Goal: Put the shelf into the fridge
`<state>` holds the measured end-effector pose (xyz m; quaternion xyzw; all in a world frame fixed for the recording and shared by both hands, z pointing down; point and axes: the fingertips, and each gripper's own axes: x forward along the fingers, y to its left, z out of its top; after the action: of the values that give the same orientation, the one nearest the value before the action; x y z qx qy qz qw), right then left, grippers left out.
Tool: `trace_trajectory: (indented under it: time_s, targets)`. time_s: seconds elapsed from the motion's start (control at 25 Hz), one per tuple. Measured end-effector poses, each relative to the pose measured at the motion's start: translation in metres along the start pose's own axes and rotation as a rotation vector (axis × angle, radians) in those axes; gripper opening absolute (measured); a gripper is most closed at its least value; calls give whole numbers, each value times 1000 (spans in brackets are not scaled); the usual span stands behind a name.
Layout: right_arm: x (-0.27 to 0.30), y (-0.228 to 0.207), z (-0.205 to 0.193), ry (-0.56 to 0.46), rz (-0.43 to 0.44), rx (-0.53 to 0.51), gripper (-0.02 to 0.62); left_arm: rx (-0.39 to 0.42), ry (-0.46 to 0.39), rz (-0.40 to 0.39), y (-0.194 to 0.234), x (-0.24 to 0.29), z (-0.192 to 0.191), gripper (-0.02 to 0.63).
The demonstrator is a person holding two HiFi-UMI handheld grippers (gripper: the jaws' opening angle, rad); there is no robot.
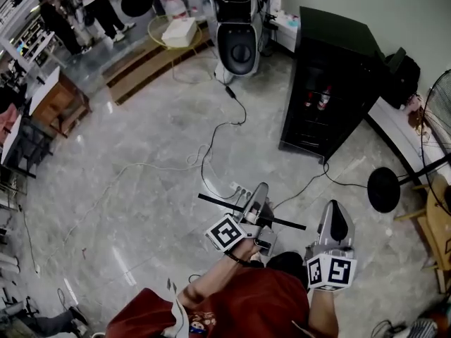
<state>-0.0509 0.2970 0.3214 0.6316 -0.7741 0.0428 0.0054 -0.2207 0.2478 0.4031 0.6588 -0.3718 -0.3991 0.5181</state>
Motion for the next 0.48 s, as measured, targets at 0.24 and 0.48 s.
trace_trajectory:
  time_s: [0.24, 0.48]
  targets:
    - [17, -26, -10, 17, -32, 25, 0, 5, 34, 16, 12, 27, -12, 15]
    - [44, -63, -9, 15, -28, 37, -1, 8, 35, 12, 13, 68, -23, 15]
